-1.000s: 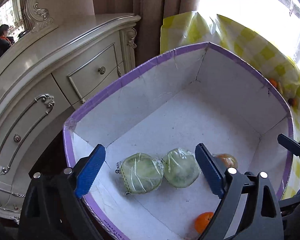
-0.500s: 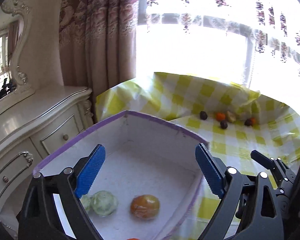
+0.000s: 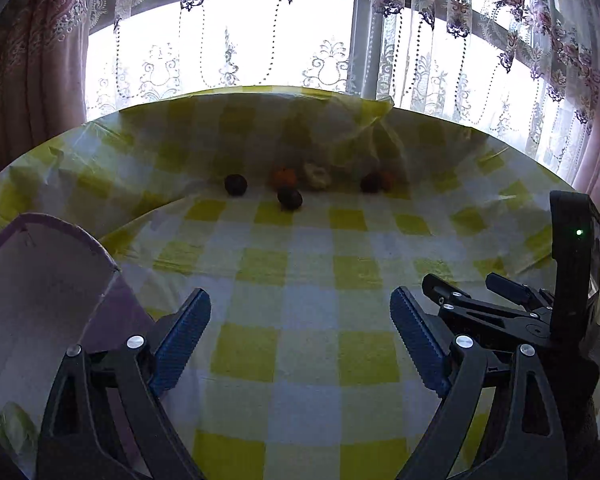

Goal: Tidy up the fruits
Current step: 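Move both open tools back toward the remaining fruits, then grasp the orange with the right tool while the left tool approaches a dark round fruit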

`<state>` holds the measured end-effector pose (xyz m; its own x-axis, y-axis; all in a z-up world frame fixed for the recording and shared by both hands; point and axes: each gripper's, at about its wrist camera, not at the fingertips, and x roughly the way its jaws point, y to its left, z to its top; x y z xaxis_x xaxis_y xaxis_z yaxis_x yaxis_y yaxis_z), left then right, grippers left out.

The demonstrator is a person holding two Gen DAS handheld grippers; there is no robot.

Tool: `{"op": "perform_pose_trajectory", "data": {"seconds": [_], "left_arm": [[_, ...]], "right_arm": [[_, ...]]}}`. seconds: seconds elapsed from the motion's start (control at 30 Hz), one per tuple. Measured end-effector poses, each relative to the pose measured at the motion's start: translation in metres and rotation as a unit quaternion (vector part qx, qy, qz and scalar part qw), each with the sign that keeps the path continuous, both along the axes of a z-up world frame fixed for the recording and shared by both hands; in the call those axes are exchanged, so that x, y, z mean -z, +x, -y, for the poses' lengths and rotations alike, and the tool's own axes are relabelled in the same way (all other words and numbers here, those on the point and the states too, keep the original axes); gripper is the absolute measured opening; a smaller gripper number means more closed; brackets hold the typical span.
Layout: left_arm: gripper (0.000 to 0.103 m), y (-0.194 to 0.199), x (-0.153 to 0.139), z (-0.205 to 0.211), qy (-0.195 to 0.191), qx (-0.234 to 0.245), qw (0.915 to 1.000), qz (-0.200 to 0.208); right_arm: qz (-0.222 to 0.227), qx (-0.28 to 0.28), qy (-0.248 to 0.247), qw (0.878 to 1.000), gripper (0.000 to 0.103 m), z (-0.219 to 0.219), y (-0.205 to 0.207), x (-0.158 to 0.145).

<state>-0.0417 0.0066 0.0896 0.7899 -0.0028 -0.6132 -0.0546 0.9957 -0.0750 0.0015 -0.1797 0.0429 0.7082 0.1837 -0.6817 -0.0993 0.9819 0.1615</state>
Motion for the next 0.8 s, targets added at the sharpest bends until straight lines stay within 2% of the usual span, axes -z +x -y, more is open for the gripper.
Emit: {"op": "perform_pose_trajectory", "data": {"seconds": [0.13,0.27,0.4,0.57,0.7,0.8], "left_arm": [[0.088,0.049,0.034,-0.003,-0.015,-0.018,0.9991,-0.037],[0.088,0.082,0.054,-0.011,-0.030,-0.038,0.9979,-0.042],[0.088,0.102,0.062,-0.018,-0.038,-0.056,0.9970,-0.037],[0.088,0.125,0.064,-0.031,-0.068,-0.075,0.9941,-0.039],[0.088,0.151,0.070,-0.047,-0.104,-0.098,0.9881,-0.058],[0.088,0.168,0.076,-0.062,-0.140,-0.118,0.9801,-0.076]], "right_arm": [[-0.021,0.040,-0.006,0.999,0.095,0.022,0.027,0.017],[-0.027,0.051,-0.024,0.998,0.095,0.019,0.048,0.031],[-0.014,0.046,-0.028,0.998,0.095,0.010,0.063,0.028],[0.000,0.035,-0.024,0.999,0.095,0.007,0.087,0.026],[0.013,0.010,-0.010,1.000,0.095,0.008,0.108,0.025],[0.009,-0.002,-0.010,1.000,0.095,0.009,0.128,0.026]]}}
